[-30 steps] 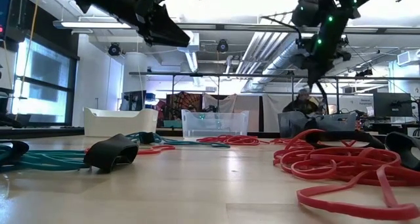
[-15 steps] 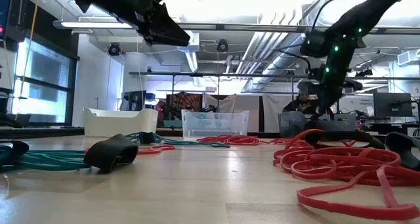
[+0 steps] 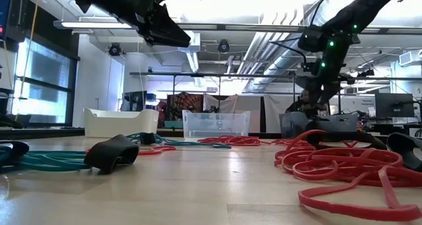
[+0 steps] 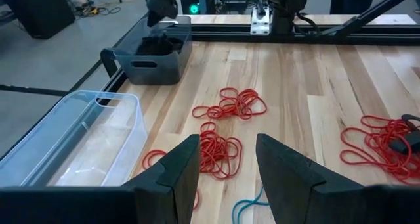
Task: Sort rubber bands into baskets
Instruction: Put the black rubber band into the black bin
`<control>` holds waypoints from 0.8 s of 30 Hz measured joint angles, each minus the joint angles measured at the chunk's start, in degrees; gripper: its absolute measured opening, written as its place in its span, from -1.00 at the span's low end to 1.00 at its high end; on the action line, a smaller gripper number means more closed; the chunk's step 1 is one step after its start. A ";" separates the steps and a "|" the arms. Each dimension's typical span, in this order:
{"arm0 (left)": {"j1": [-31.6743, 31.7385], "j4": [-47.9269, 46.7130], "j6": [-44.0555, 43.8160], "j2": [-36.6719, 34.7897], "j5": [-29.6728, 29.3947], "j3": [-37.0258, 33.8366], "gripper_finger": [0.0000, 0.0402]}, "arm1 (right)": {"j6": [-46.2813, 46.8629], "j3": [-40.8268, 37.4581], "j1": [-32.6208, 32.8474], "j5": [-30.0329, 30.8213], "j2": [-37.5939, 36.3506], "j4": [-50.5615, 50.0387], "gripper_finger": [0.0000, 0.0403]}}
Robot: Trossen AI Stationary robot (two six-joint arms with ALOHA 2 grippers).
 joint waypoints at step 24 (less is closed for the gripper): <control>0.39 10.82 -5.02 0.24 6.10 -7.71 -0.51 | 18.82 -1.24 52.17 -17.96 -4.41 -2.56 -0.34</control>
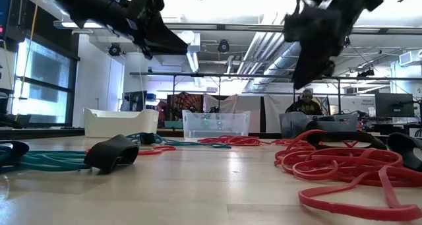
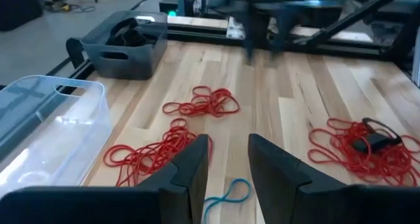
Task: Sort rubber bands into baskets
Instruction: Put the black rubber band into the black bin
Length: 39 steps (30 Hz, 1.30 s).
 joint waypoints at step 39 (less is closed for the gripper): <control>-2.13 1.23 -2.11 0.00 0.02 -0.59 -0.55 | 35.91 36.44 34.97 16.84 45.12 -22.93 -0.37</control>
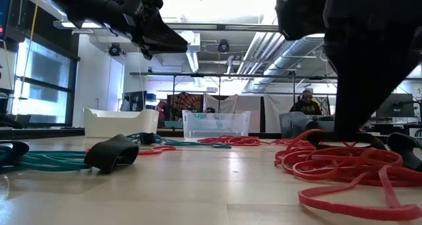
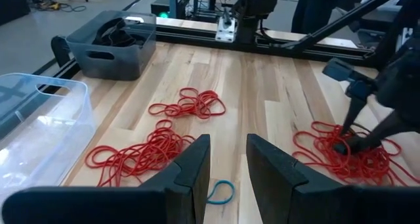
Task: Sort rubber bands into baskets
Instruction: Put the black rubber band into the black bin
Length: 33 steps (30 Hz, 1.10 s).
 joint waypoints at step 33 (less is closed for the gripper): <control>-0.88 0.04 -0.99 -0.28 -0.43 -0.02 -0.55 | -9.90 3.23 -13.63 20.13 -18.74 -33.77 -1.00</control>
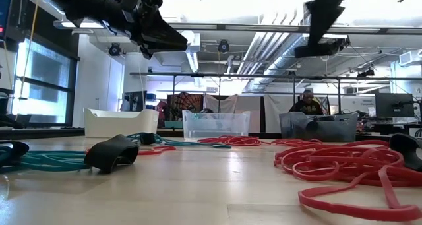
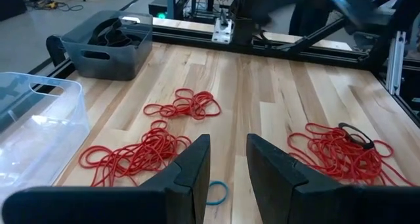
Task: Sort rubber bands into baskets
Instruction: Put the black rubber band into the black bin
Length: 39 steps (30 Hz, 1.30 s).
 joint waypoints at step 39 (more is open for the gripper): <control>1.41 -11.66 0.49 0.00 0.37 0.02 -0.55 | -46.04 -30.90 -66.44 -24.24 -11.03 57.17 -0.94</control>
